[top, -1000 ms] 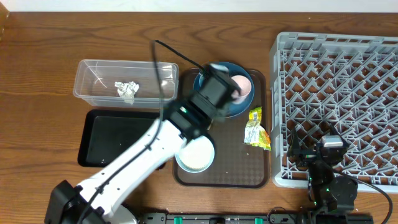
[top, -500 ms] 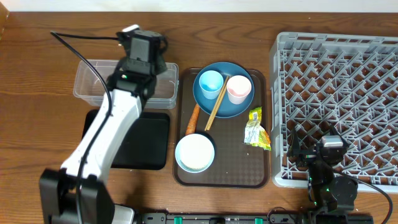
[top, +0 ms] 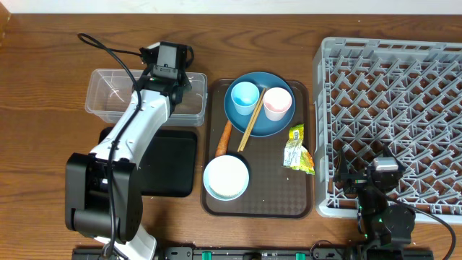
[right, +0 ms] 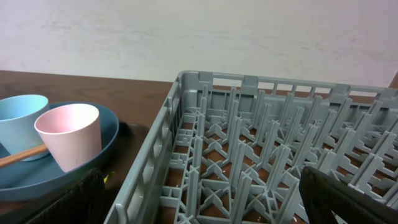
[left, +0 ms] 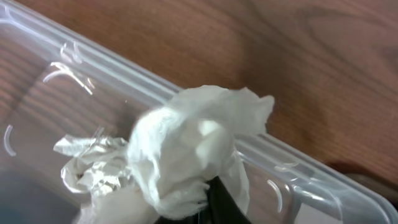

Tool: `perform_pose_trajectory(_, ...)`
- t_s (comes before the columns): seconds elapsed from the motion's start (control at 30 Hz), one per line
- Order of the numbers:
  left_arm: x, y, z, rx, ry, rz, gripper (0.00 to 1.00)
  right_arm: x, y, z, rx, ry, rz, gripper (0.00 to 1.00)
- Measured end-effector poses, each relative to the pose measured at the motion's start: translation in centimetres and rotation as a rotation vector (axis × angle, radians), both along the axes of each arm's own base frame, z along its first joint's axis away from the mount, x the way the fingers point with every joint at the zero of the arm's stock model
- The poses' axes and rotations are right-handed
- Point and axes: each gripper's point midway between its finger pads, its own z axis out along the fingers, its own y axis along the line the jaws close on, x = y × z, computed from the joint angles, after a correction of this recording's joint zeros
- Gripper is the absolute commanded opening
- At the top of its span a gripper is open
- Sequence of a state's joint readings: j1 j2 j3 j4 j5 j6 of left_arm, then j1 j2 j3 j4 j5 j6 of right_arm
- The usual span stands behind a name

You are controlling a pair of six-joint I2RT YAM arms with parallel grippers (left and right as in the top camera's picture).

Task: Sort waste into correct bins and load items into the dishwasher rack
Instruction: 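Carry tissues with left gripper into the clear plastic bin and release, then reach left gripper to the yellow snack wrapper and grasp it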

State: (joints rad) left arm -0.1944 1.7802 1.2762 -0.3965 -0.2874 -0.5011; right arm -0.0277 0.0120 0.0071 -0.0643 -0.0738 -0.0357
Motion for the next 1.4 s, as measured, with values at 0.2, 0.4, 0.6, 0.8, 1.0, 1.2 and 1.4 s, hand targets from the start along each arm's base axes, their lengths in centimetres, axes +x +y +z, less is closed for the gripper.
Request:
perform_pose_trajectory(0.2,-0.4,0.1,-0.3,0.001,0.019,0.004,0.52,0.0,0.0,0.0,0.000,0.000,0.000,0.99)
perform_pose_trajectory(0.4,-0.4,0.1,-0.1,0.026,0.027,-0.031,0.55,0.0,0.0,0.0,0.000,0.000,0.000,0.99)
perform_pose_trajectory(0.6,-1.4,0.0,4.6,0.040,-0.044,-0.079,0.55,0.0,0.0,0.0,0.000,0.000,0.000,0.99)
perform_pose_trajectory(0.8,-4.5,-2.0,12.5,-0.004,-0.197,-0.157,0.53,0.0,0.0,0.0,0.000,0.000,0.000,0.99)
perform_pose_trajectory(1.0,-7.5,-5.5,13.3,-0.089,-0.149,-0.285,0.53,0.0,0.0,0.0,0.000,0.000,0.000,0.99)
perform_pose_trajectory(1.2,-10.6,-12.2,10.1,-0.184,0.008,-0.497,0.53,0.0,0.0,0.0,0.000,0.000,0.000,0.99)
perform_pose_trajectory(1.4,-14.1,-19.5,7.7,-0.237,0.108,-0.692,0.54,0.0,0.0,0.0,0.000,0.000,0.000,0.99)
